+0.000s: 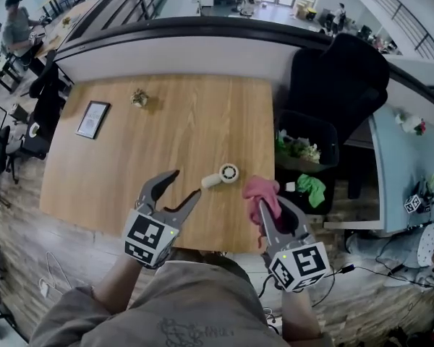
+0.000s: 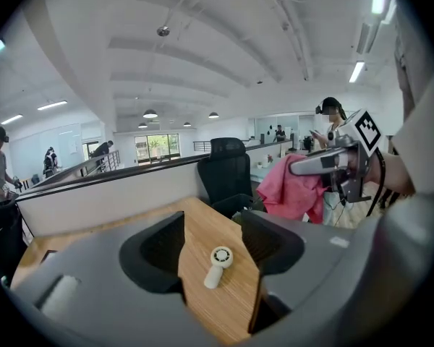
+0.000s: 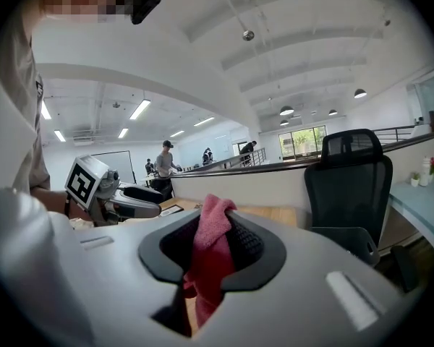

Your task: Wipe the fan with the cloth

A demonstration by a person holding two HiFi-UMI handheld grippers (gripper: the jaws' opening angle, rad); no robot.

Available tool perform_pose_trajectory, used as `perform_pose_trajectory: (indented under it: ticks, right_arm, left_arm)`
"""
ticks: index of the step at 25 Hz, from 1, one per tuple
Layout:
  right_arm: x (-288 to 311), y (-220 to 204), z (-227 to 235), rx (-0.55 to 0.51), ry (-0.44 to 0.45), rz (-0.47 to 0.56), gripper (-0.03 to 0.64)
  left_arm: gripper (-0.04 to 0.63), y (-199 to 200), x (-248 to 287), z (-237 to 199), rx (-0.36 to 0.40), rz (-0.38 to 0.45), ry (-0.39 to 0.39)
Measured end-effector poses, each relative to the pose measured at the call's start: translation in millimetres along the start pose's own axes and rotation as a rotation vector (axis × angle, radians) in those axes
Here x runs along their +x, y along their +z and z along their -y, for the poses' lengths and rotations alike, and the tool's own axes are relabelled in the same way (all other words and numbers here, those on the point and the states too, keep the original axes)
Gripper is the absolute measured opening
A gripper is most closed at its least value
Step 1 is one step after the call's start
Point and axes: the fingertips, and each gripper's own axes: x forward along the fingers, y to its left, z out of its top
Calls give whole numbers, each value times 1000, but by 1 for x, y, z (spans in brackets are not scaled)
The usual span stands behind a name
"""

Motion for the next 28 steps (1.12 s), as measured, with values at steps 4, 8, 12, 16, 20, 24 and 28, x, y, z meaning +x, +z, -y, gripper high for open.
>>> perform_pose_trajectory:
  ticks: [4, 8, 12, 16, 20, 24, 28]
  right_arm:
    - [8, -8, 5, 13, 10, -24, 78]
    - [14, -18, 8, 30, 2, -56, 78]
    - [22, -26, 11, 42, -21, -80, 78]
    - [36, -32, 9, 31, -31, -91, 78]
    - [56, -43, 12, 21, -42, -122, 78]
    - [81, -63, 18, 8, -51, -174, 78]
    - [110, -86, 23, -20, -50, -223, 78]
  left_arm:
    - [249, -9, 6, 0, 1, -26, -4]
    - [249, -17, 15, 2, 16, -50, -29]
    - [249, -24, 24, -1, 35, -67, -48]
    - [249, -38, 35, -1, 67, -91, -85]
    - [249, -67, 51, 1, 92, -136, -118]
    - [250, -100, 72, 3, 114, -182, -154]
    - [250, -137, 94, 1, 122, -231, -187]
